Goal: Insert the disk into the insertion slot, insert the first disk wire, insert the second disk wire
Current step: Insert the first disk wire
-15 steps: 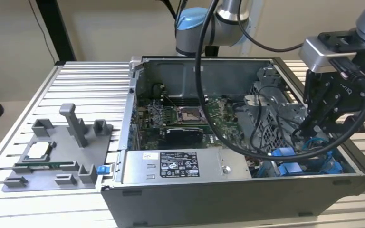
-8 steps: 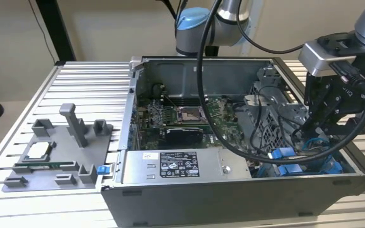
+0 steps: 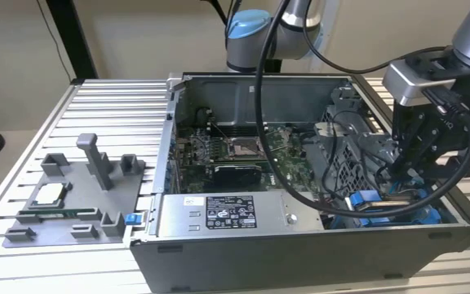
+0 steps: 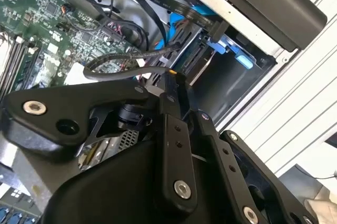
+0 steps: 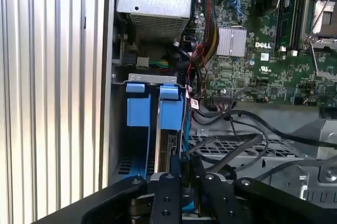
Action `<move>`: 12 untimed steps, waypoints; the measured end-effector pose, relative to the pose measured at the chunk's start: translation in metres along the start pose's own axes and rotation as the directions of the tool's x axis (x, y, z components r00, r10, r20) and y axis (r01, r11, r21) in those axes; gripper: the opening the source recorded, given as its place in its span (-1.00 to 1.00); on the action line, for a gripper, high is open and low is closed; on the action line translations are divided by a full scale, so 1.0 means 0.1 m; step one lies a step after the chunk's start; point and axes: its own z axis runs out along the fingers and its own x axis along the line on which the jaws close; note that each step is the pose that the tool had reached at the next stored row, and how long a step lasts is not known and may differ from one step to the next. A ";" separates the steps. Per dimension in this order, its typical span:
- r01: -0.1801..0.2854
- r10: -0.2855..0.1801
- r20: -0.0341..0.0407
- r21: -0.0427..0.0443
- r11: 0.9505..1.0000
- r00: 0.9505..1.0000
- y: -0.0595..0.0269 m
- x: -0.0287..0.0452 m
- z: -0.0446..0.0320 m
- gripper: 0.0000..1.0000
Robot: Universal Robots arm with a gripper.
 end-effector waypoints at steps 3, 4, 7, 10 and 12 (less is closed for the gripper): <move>0.007 -0.007 -0.003 0.008 1.000 1.000 -0.004 0.002 0.025 -1.00; 0.009 -0.009 -0.003 0.011 1.000 1.000 -0.007 0.003 0.036 -1.00; 0.018 -0.018 -0.005 0.019 1.000 1.000 -0.028 0.006 0.067 -1.00; 0.023 -0.023 -0.005 0.022 0.999 1.000 -0.047 0.009 0.087 -1.00; 0.024 -0.024 -0.005 0.022 0.999 1.000 -0.047 0.009 0.087 -1.00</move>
